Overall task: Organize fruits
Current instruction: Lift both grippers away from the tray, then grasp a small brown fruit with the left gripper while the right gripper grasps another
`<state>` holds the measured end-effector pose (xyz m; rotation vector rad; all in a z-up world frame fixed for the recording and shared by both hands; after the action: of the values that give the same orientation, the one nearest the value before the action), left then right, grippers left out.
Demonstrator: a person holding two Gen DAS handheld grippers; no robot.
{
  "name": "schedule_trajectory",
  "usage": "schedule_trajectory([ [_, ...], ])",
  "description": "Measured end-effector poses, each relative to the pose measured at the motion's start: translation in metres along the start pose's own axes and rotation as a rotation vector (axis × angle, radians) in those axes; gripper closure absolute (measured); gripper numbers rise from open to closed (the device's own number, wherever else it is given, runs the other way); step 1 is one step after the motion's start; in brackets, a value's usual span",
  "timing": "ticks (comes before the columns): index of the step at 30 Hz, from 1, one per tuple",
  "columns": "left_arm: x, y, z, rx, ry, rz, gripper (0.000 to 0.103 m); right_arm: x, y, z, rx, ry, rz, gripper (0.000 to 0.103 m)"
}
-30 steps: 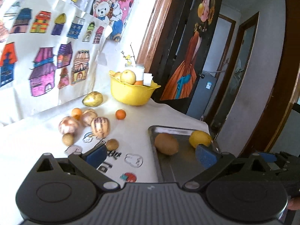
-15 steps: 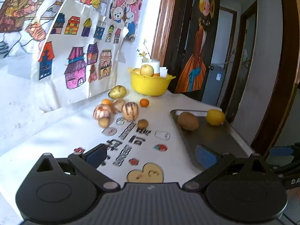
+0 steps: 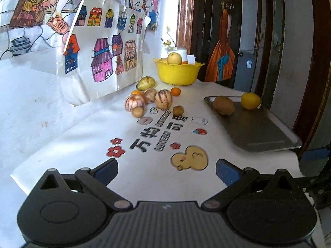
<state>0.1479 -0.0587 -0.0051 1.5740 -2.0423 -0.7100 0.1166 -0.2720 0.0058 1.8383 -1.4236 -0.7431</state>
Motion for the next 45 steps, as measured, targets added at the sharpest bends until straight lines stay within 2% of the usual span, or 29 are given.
schedule_trajectory([
  [6, -0.020, 0.001, 0.005, -0.033, 0.011, -0.038, 0.001, -0.018, -0.003, -0.009, -0.030, -0.015, -0.090, 0.001],
  [18, -0.052, -0.017, -0.014, -0.064, 0.014, -0.092, 0.001, -0.036, -0.027, -0.045, -0.037, 0.047, -0.128, 0.001],
  [29, -0.069, -0.042, -0.040, -0.047, 0.095, -0.119, 0.001, -0.027, -0.055, -0.074, -0.023, 0.095, -0.124, 0.001],
  [39, -0.069, -0.075, -0.061, -0.059, 0.069, -0.125, 0.001, -0.008, -0.083, -0.095, -0.026, 0.101, -0.108, 0.001],
  [45, -0.073, -0.094, -0.070, -0.079, 0.072, -0.133, 0.001, -0.014, -0.098, -0.106, -0.043, 0.211, -0.099, 0.001],
])
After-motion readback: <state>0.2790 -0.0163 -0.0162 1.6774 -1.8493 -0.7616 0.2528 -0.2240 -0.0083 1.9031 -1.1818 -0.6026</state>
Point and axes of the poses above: each gripper's, at about its wrist camera, not at the fingertips, and y roughly against the way its jaws point, x to its right, z to its underside, the point moved 6 cm from there along -y, roughly the way its jaws point, and after that the axes turned 9 degrees about -x, right-handed, at the moved point
